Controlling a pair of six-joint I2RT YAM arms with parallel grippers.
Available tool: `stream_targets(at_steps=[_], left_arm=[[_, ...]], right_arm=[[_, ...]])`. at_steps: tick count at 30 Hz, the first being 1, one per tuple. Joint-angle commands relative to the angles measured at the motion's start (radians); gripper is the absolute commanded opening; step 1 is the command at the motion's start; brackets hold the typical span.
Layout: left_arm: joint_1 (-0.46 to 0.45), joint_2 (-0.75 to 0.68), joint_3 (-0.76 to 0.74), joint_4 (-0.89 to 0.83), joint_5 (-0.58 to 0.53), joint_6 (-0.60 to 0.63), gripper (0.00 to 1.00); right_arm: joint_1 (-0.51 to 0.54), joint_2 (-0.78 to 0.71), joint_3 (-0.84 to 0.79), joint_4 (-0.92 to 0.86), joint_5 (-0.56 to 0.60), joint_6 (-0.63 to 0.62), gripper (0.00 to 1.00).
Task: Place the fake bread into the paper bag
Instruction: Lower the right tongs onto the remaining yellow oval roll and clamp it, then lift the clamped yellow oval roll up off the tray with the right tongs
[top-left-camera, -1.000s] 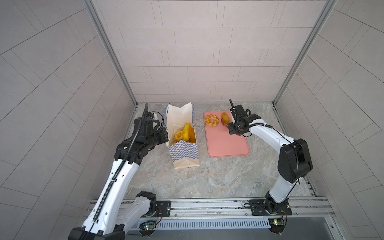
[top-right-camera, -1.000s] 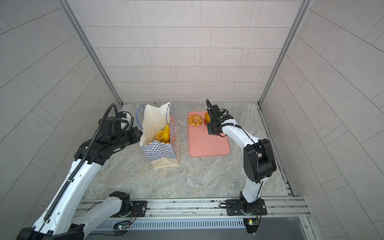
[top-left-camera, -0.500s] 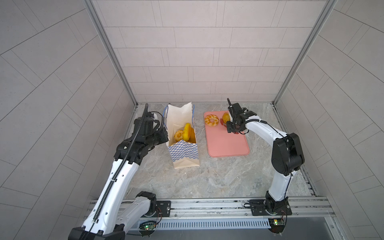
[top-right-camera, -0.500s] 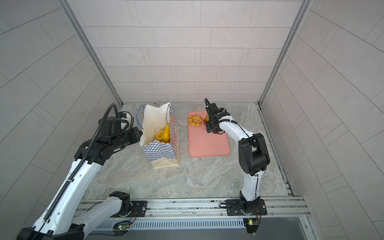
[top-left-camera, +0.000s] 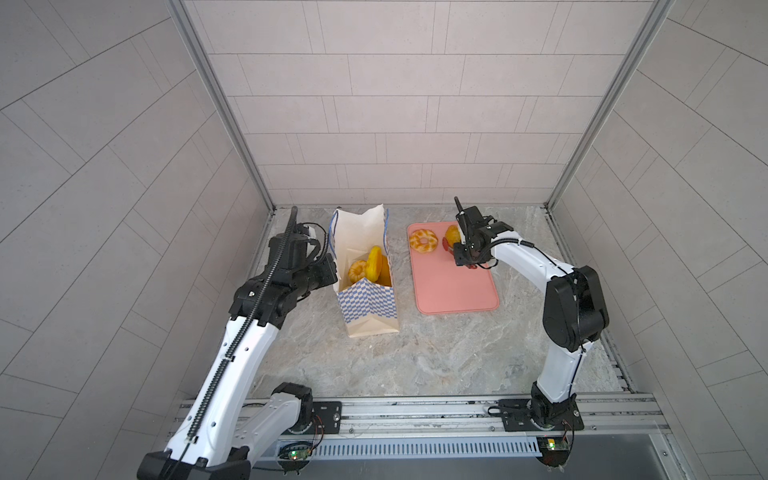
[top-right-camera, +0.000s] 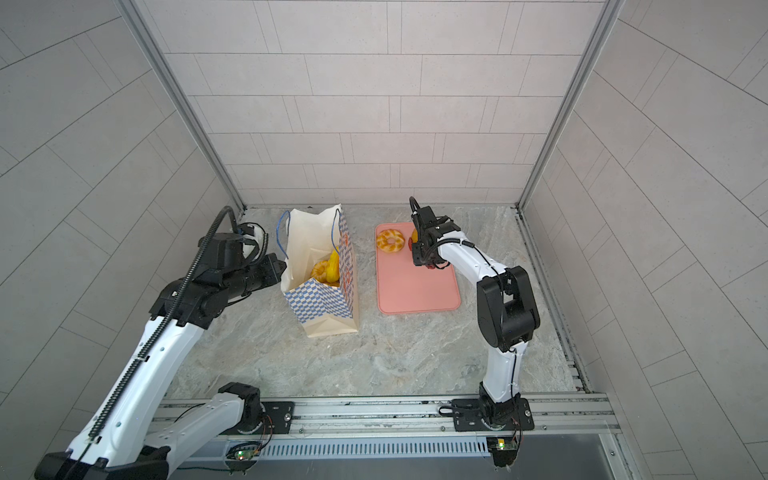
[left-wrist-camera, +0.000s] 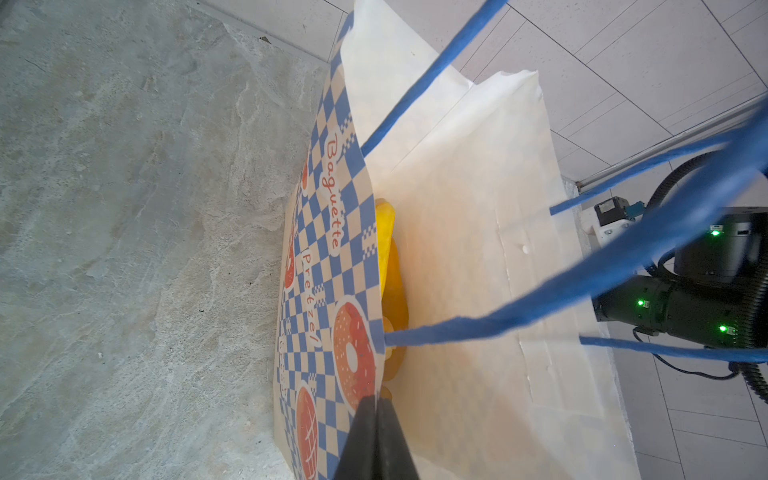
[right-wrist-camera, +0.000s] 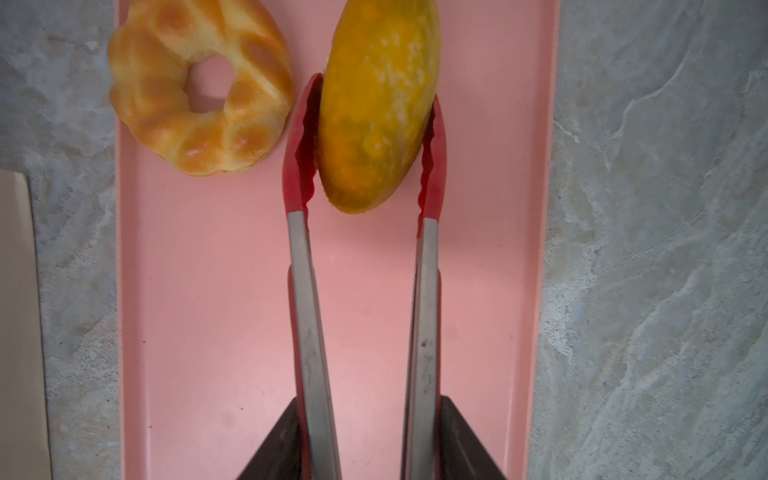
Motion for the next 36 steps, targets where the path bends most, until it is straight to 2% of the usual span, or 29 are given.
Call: stream_targets(at_steps=[1,7,9,14,18,36], left_arm=[[-0.002,0.0,0.0,-0.012,-0.01,0.013,0.07],[0.0,-0.005,0.004,-0.013,-0.006,0.01,0.09],[-0.001,-0.005,0.004,-0.013,-0.006,0.007,0.2],[0.0,-0.011,0.008,-0.017,-0.004,0.006,0.36],[-0.001,-0.015,0.013,-0.02,-0.004,0.006,0.38],[0.0,-0.016,0.015,-0.015,0.009,0.006,0.08]], right_arm=[[-0.005,-0.035,0.01,-0.007,0.019,0.009,0.43],[-0.005,-0.077,-0.007,-0.007,0.035,0.007,0.36],[-0.005,-0.092,-0.011,-0.01,0.039,0.006,0.36],[-0.005,-0.127,-0.016,-0.018,0.046,0.005,0.35],[-0.005,-0.162,-0.018,-0.03,0.042,0.007,0.35],[-0.002,-0.404,-0.066,0.028,-0.006,-0.017,0.36]])
